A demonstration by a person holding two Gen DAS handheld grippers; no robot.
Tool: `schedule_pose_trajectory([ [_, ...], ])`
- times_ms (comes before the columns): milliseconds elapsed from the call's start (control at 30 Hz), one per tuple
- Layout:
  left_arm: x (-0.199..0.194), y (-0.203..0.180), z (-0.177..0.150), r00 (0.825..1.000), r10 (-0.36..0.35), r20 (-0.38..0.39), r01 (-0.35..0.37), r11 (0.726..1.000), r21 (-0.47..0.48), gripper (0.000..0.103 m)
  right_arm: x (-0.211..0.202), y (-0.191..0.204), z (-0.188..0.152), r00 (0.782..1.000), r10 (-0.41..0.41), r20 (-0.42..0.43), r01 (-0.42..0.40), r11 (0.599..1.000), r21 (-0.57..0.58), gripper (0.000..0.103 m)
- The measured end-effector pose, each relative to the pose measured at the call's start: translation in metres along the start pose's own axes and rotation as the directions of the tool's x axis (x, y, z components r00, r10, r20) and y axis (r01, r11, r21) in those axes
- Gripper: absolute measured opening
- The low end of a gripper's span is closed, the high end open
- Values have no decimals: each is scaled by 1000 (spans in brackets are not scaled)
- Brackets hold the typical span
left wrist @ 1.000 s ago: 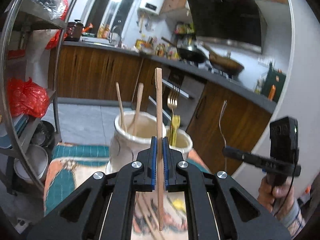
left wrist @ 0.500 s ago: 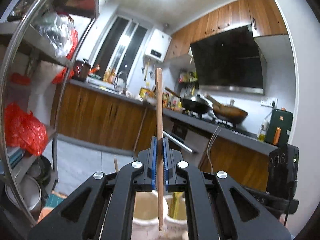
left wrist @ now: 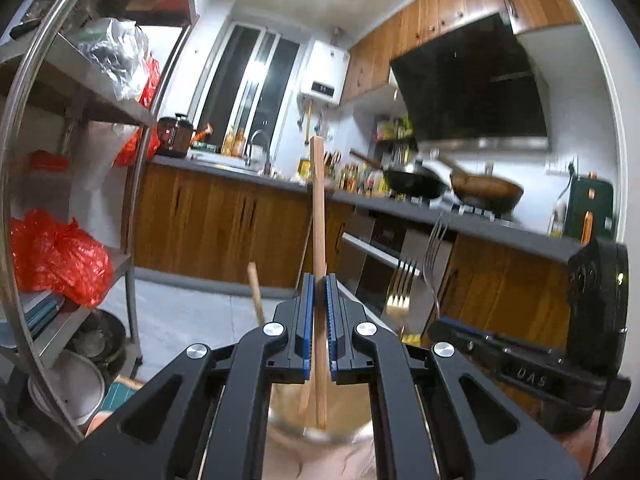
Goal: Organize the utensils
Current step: 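Lower the chopstick into the taller vase while the right tool lowers the fork into the shorter vase, then open both tools to release chopstick and fork, then withdraw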
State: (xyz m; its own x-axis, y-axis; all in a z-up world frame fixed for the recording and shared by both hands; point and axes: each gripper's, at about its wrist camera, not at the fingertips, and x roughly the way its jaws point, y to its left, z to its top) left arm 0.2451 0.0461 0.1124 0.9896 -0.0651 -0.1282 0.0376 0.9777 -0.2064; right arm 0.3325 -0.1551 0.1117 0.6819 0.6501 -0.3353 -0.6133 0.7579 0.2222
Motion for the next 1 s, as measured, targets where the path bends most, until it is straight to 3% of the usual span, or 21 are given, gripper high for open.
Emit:
schedule_pose_trajectory([
  [233, 5, 3, -15, 993, 40, -114, -37, 999, 23, 6, 1, 9, -16, 997, -42, -57, 39, 998, -44, 6],
  [367, 5, 3, -17, 988, 61, -140, -55, 997, 50, 6, 4, 15, -23, 993, -67, -93, 61, 996, -65, 6],
  [633, 1, 1, -16, 987, 74, -141, -65, 995, 70, 7, 4, 17, -27, 991, -75, -107, 69, 996, -58, 6],
  [733, -5, 1, -14, 989, 76, -127, -68, 996, 65, 17, 1, 18, -26, 992, -78, -102, 72, 996, -57, 9],
  [1000, -26, -8, -11, 994, 45, -97, -37, 996, 83, 28, -16, 22, -27, 994, -81, -79, 76, 995, -62, 14],
])
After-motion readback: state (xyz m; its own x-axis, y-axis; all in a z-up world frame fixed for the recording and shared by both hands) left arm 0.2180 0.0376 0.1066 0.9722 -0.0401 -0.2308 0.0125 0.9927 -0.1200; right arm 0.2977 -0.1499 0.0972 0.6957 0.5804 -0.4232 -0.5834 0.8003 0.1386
